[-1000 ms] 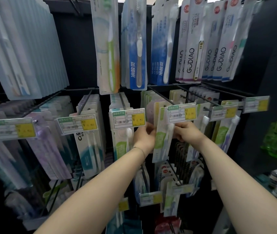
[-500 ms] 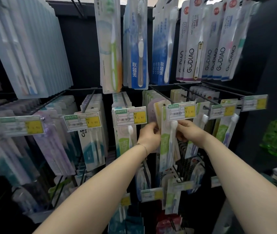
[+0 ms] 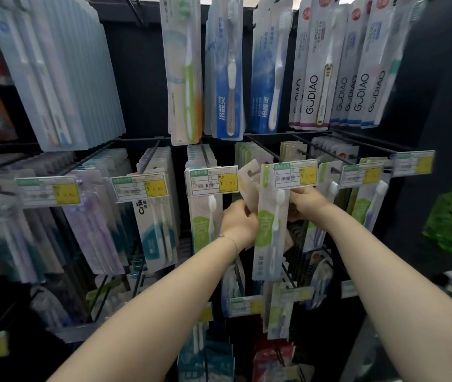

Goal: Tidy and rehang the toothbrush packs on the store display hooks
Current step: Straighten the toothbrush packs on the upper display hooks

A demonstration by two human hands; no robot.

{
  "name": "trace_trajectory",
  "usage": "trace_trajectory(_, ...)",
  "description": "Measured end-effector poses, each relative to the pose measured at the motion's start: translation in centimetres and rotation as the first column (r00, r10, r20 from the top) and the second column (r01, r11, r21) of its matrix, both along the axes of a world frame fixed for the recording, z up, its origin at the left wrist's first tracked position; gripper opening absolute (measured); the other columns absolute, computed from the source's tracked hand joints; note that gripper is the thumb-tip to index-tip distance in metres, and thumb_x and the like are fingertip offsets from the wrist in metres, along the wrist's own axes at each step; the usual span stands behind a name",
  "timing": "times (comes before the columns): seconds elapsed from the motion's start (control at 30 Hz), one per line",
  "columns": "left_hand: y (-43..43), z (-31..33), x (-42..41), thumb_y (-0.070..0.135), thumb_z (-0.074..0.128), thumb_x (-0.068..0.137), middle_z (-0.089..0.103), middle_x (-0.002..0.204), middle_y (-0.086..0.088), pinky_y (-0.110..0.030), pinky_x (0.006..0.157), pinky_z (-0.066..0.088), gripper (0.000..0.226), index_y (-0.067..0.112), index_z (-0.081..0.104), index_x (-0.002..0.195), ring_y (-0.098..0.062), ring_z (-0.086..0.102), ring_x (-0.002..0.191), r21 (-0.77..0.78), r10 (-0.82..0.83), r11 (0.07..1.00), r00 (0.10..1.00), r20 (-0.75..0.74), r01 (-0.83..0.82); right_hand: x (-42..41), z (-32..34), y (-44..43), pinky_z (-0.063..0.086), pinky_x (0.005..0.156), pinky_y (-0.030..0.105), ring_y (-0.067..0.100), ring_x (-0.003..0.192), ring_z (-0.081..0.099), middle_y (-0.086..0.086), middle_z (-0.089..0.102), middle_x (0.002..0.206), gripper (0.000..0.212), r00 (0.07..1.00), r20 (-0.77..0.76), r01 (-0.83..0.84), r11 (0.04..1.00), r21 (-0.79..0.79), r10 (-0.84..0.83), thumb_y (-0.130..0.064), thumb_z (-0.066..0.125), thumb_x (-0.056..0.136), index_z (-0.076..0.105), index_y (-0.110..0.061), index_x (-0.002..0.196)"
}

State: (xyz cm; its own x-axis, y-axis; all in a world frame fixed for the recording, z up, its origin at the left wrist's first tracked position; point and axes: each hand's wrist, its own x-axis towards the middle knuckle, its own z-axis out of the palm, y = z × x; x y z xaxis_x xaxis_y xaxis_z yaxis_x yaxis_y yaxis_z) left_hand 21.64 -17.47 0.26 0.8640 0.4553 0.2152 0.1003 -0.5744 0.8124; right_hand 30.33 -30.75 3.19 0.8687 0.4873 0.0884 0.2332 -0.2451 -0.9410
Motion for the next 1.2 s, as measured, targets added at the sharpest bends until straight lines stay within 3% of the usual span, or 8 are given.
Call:
trace_trajectory(0.17, -0.4, -1.1, -2.9, 0.018, 0.044, 0.097, 0.061, 0.086, -0.011, -0.036, 0.062, 0.054, 0.015, 0.004, 0.051, 0.095, -0.024, 0.06, 0.07, 0.192, 0.007, 0.981, 0.997, 0.078, -0.022, 0.3, -1.4, -0.6, 0.046, 0.055, 0.027, 0.021, 0.061, 0.061, 0.008, 0.064, 0.073, 0.023, 0.991, 0.093, 0.1, 0.994, -0.042, -0.096, -0.022, 0.045, 0.1, 0.065, -0.012, 0.094)
trace_trajectory(0.43, 0.4, -1.6, -6.6, 0.016, 0.04, 0.098, 0.046, 0.065, -0.003, -0.029, 0.046, 0.033, 0.018, 0.013, 0.035, 0.081, -0.018, 0.044, 0.052, 0.237, -0.007, 0.971, 0.991, 0.134, -0.025, -2.5, -3.1, -1.7, 0.041, 0.057, 0.025, 0.015, 0.061, 0.054, 0.002, 0.06, 0.072, 0.019, 0.923, 0.249, 0.302, 0.953, 0.007, -0.294, -0.018, 0.049, 0.096, 0.064, -0.013, 0.086)
trace_trajectory(0.63, 1.7, -3.1, -9.5, 0.017, 0.044, 0.1, 0.048, 0.065, -0.003, -0.023, 0.049, 0.031, 0.02, 0.011, 0.041, 0.081, -0.013, 0.041, 0.052, 0.193, -0.142, 0.975, 0.976, 0.163, 0.11, -7.1, -3.4, -2.4, 0.048, 0.056, 0.022, -0.002, 0.058, 0.061, 0.001, 0.069, 0.086, 0.004, 0.96, 0.281, 0.029, 0.998, -0.052, -0.013, -0.022, 0.069, 0.086, 0.068, -0.022, 0.091)
trace_trajectory(0.73, 2.0, -4.1, -10.7, 0.018, 0.046, 0.1, 0.059, 0.082, -0.01, -0.022, 0.057, 0.04, 0.014, 0.004, 0.05, 0.098, -0.013, 0.053, 0.065, 0.207, -0.262, 0.952, 0.952, 0.16, 0.227, -9.3, -3.7, -2.2, 0.052, 0.056, 0.022, -0.004, 0.057, 0.062, -0.003, 0.068, 0.098, 0.028, 0.964, 0.192, -0.156, 0.978, -0.141, 0.182, -0.022, 0.073, 0.083, 0.064, -0.022, 0.11)
trace_trajectory(0.83, 1.6, -4.6, -10.7, 0.016, 0.048, 0.099, 0.062, 0.091, 0.006, -0.012, 0.064, 0.046, 0.01, 0.011, 0.054, 0.106, 0.002, 0.058, 0.075, 0.19, -0.348, 0.93, 0.917, 0.194, 0.313, -10.2, -4.7, -2.1, 0.051, 0.052, 0.024, 0.011, 0.058, 0.067, -0.005, 0.071, 0.087, 0.008, 0.969, 0.122, -0.204, 0.974, -0.099, 0.215, -0.02, 0.066, 0.088, 0.068, -0.02, 0.096)
trace_trajectory(0.9, 0.9, -4.8, -10.3, 0.018, 0.049, 0.099, 0.065, 0.096, 0.006, -0.021, 0.073, 0.054, 0.014, 0.018, 0.056, 0.112, -0.005, 0.063, 0.083, 0.16, -0.37, 0.926, 0.904, 0.212, 0.342, -10.0, -5.4, -2.6, 0.054, 0.054, 0.032, 0.025, 0.058, 0.067, 0.001, 0.07, 0.074, 0.009, 0.981, 0.103, -0.164, 0.986, -0.041, 0.167, -0.019, 0.061, 0.092, 0.069, -0.015, 0.088)
trace_trajectory(1.0, -1.0, -5.2, -9.3, 0.023, 0.051, 0.098, 0.068, 0.087, -0.003, -0.045, 0.073, 0.056, 0.012, 0.017, 0.058, 0.107, -0.019, 0.065, 0.076, 0.128, -0.35, 0.935, 0.915, 0.201, 0.33, -9.5, -5.8, -4.2, 0.053, 0.051, 0.026, 0.02, 0.054, 0.066, 0.0, 0.067, 0.062, 0.016, 0.99, 0.102, -0.095, 0.995, 0.005, 0.094, -0.017, 0.057, 0.094, 0.065, -0.009, 0.082)
trace_trajectory(1.2, -5.2, -5.5, -7.0, 0.025, 0.056, 0.095, 0.069, 0.084, -0.003, -0.038, 0.073, 0.055, 0.013, 0.013, 0.058, 0.099, -0.015, 0.065, 0.076, 0.127, -0.35, 0.935, 0.919, 0.179, 0.332, -7.0, -6.8, -7.6, 0.044, 0.047, 0.02, 0.013, 0.044, 0.058, 0.001, 0.06, 0.053, 0.023, 0.992, 0.122, -0.023, 0.999, -0.034, 0.027, -0.019, 0.052, 0.097, 0.059, -0.012, 0.077)
